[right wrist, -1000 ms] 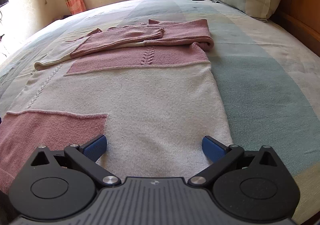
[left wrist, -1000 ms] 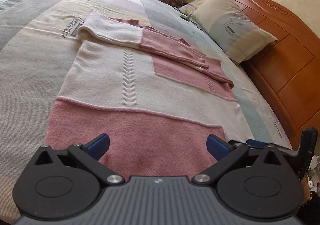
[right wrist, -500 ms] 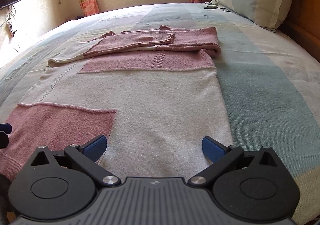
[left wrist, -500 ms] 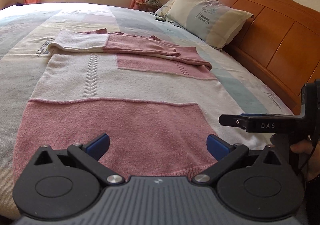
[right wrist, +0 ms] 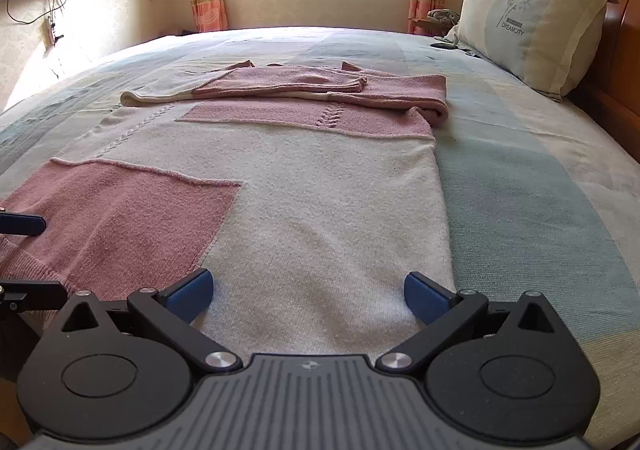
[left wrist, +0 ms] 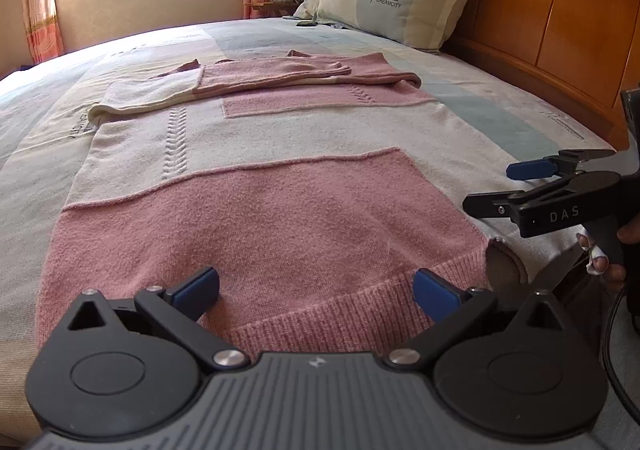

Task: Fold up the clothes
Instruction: 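Roll the right tool and lower it toward the pink hem edge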

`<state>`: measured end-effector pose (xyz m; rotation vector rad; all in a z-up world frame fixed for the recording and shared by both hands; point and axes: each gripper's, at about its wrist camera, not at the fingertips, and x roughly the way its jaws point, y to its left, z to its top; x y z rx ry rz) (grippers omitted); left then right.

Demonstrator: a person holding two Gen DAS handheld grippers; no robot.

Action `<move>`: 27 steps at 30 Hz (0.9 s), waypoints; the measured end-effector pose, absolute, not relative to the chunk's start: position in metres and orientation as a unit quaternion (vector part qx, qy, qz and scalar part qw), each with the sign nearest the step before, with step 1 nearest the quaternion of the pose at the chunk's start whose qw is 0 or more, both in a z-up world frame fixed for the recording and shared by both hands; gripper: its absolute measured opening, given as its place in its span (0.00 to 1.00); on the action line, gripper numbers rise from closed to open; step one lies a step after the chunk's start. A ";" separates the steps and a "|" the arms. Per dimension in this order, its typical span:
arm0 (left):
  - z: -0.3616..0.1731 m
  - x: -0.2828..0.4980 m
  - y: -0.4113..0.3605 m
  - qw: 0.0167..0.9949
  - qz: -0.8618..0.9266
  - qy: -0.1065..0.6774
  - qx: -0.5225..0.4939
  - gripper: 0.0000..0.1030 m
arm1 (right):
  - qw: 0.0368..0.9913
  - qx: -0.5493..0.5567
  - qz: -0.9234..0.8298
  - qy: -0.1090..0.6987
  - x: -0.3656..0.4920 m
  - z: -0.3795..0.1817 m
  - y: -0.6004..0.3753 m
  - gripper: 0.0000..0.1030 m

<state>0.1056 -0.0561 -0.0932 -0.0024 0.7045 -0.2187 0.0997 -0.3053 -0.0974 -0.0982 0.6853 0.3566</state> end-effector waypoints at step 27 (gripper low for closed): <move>-0.082 0.113 0.012 0.931 -0.048 0.336 -0.136 0.99 | 0.929 -0.058 0.167 0.326 0.097 -0.097 -0.302 1.00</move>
